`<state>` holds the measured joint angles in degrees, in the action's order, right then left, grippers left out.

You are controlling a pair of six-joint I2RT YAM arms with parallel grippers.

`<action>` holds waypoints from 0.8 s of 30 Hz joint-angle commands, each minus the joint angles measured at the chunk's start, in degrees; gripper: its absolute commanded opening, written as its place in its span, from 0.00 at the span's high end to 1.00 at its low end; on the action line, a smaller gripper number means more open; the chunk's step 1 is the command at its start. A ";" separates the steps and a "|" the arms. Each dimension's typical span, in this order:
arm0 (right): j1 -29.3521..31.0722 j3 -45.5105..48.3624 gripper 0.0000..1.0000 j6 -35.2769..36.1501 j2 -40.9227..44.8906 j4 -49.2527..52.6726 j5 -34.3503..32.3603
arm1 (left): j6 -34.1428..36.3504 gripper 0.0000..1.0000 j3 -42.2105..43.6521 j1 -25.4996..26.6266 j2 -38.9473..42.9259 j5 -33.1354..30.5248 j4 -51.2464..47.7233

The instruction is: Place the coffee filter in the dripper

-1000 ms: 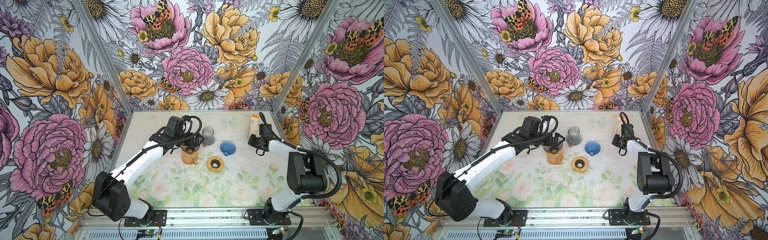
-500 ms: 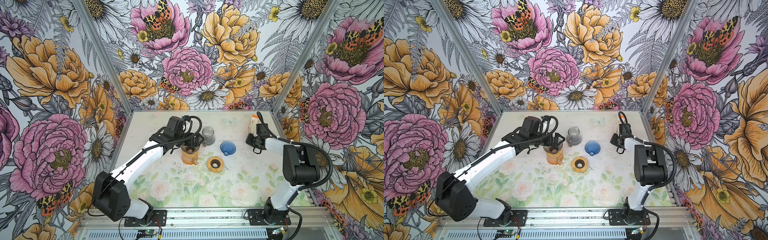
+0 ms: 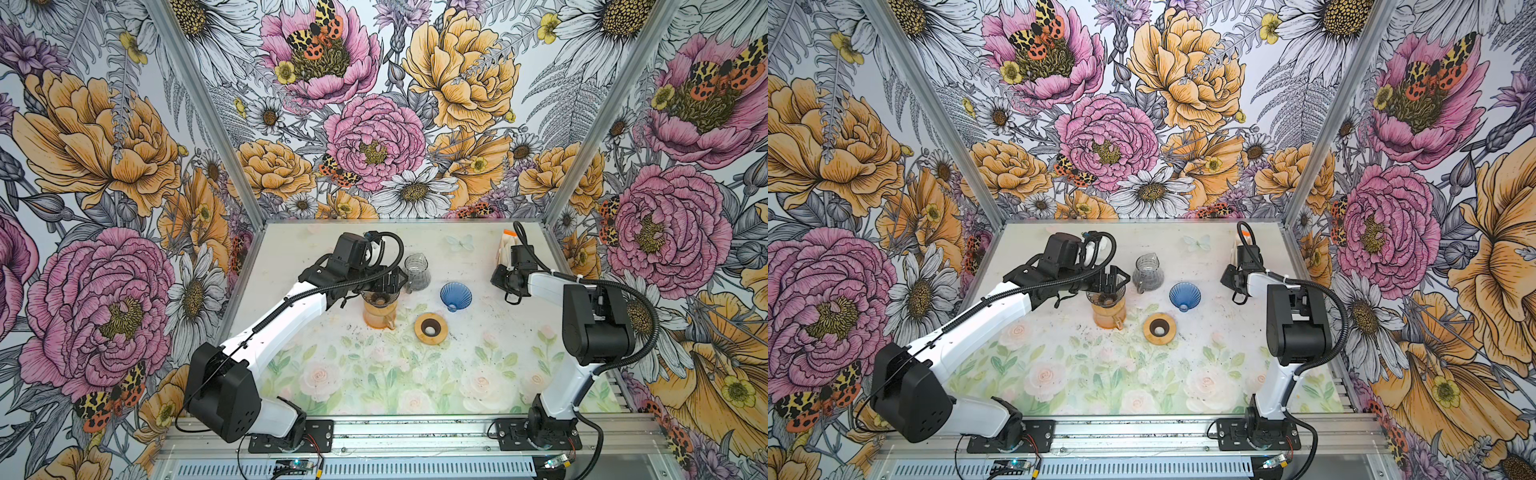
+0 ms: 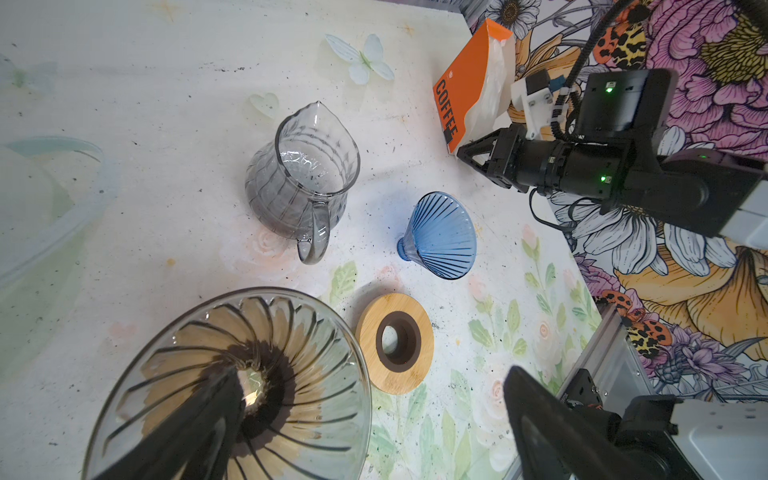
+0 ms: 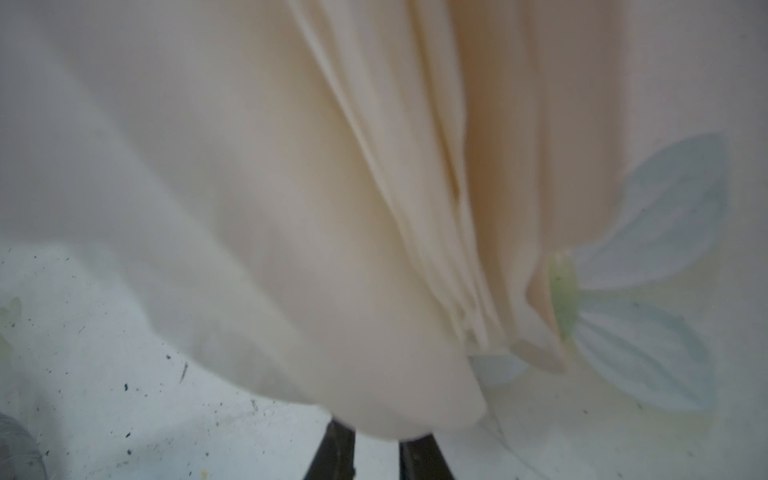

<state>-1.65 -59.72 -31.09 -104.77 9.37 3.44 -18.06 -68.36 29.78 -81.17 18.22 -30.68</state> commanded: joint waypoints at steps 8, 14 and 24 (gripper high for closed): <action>0.60 0.56 0.78 -0.64 1.88 0.48 -2.47 | -0.41 0.01 -0.02 0.28 -0.42 0.13 -0.10; 0.60 -2.39 0.78 -1.17 -0.08 3.12 -4.40 | -0.52 0.01 0.07 0.25 -0.06 0.00 -0.10; 0.60 -3.68 0.75 -1.33 -1.72 3.41 -3.88 | -0.52 0.01 -0.36 0.20 -0.67 0.31 -0.09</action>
<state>-1.41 -61.58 -31.97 -104.75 12.43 0.21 -18.06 -68.36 29.78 -81.17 18.22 -30.68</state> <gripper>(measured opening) 0.249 0.986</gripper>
